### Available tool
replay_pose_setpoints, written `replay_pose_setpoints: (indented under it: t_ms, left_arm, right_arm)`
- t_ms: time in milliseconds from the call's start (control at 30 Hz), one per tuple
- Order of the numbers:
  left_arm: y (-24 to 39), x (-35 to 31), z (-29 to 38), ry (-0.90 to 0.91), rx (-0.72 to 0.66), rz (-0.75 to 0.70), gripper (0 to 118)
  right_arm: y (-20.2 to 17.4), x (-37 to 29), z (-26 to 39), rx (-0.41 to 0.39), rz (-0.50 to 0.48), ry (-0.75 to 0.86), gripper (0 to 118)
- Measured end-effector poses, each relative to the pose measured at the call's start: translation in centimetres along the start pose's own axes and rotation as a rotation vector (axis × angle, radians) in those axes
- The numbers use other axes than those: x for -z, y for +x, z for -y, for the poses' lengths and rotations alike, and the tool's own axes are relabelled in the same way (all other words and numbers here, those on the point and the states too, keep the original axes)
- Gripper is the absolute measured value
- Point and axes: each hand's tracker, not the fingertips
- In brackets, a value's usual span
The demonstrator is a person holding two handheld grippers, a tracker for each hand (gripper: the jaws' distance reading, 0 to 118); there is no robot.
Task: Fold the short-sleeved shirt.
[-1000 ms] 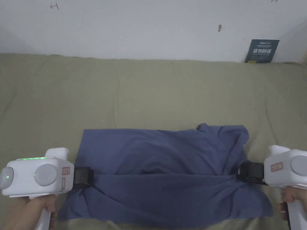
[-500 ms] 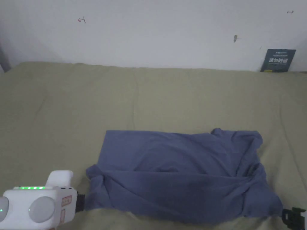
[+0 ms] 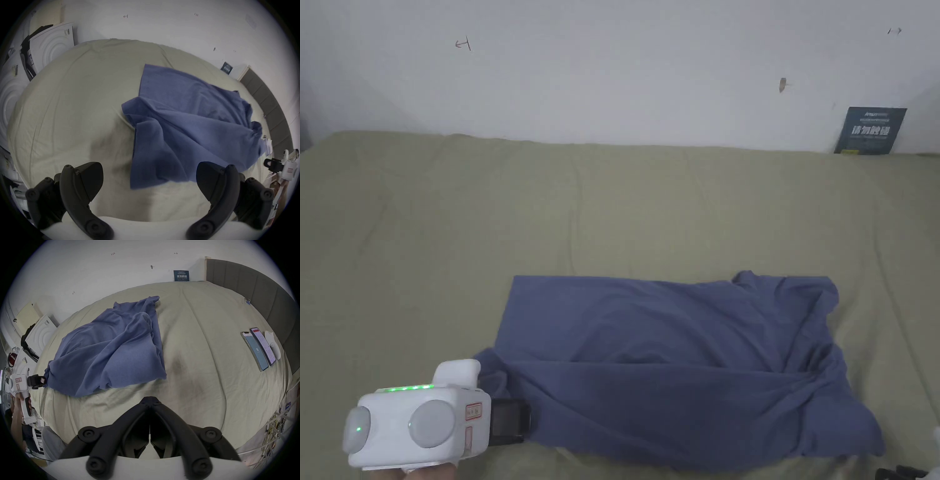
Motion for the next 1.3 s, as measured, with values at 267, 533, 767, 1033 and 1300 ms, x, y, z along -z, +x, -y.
replay_pose_setpoints:
  t_ms: [267, 533, 767, 1033, 1300]
  left_arm:
    - [-3.3, 3.4, 0.1, 0.033, 0.122, -0.011, 9]
    - [0.1, -1.1, 1.0, 0.035, 0.102, -0.001, 9]
    - [-1.3, -0.2, -0.6, -0.001, 0.073, 0.025, 9]
    - [-2.0, -0.8, -0.7, -0.001, 0.068, 0.005, 9]
    - [-1.7, -3.4, 1.2, -0.006, 0.107, -0.047, 9]
  right_arm:
    - [0.1, 0.3, -0.6, -0.019, -0.005, 0.005, 1]
    - [-0.9, 1.4, -3.1, -0.026, -0.027, 0.097, 116]
    - [0.0, 5.1, -5.4, 0.054, -0.062, -0.056, 108]
    - [0.3, 2.9, -3.5, 0.016, -0.080, -0.035, 17]
    - [0.8, -0.6, -1.0, 0.035, -0.114, -0.036, 17]
